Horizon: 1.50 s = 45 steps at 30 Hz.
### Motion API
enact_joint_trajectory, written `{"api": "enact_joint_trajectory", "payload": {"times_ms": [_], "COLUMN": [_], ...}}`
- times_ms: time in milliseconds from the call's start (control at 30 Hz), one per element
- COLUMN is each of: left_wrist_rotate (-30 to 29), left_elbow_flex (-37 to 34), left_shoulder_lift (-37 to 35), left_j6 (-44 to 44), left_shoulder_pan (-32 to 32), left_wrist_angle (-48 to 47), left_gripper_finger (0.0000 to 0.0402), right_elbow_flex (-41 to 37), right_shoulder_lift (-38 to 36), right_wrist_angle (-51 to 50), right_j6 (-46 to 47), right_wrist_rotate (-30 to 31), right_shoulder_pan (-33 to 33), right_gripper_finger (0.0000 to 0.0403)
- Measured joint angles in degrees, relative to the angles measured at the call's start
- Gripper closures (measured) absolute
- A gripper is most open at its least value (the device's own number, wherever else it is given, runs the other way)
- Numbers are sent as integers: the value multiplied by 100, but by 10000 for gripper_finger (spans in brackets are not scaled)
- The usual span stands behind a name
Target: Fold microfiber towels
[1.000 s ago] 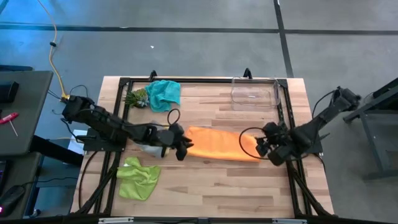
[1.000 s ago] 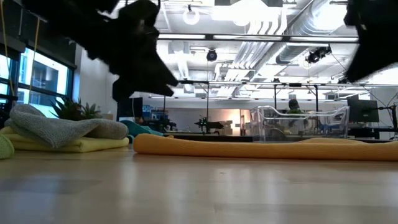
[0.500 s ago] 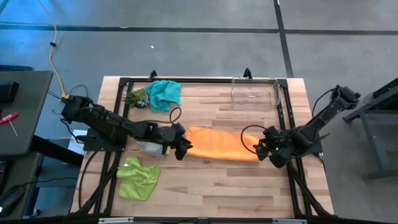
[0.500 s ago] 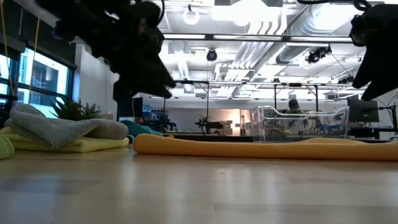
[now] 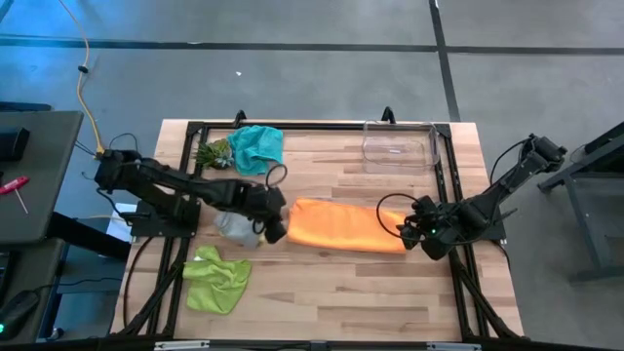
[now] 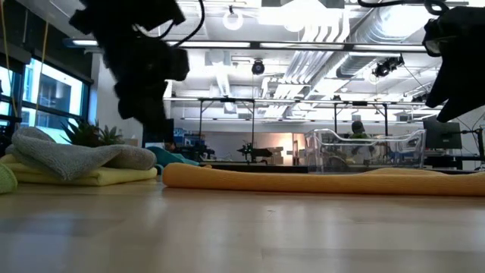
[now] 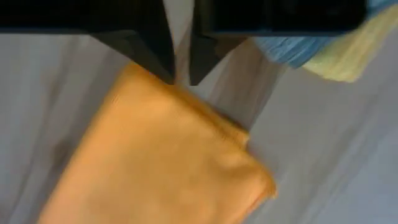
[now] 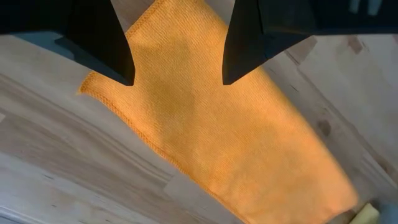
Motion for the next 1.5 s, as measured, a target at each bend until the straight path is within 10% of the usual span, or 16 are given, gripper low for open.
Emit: {"api": "enact_joint_trajectory", "payload": {"times_ms": [267, 867, 1300, 1500], "left_wrist_rotate": [216, -249, 491, -745], "left_elbow_flex": [-905, -316, -337, -338], "left_shoulder_lift": [350, 1537, 665, -116], "left_j6": [242, 1104, 1126, 1283], "left_shoulder_pan": [45, 714, 395, -119], "left_wrist_angle": [1505, 2499, 2478, 1782], "left_gripper_finger": [400, 401, 401, 401], "right_elbow_flex": [-4, -13, -13, -13], "right_shoulder_lift": [12, 14, 14, 14], "right_wrist_angle": [24, 216, 358, 360], "right_j6": [0, 44, 44, 44], "right_wrist_rotate": [63, 391, 402, 402], "right_shoulder_pan": [0, 0, 0, 0], "right_gripper_finger": [166, 166, 166, 166]}}
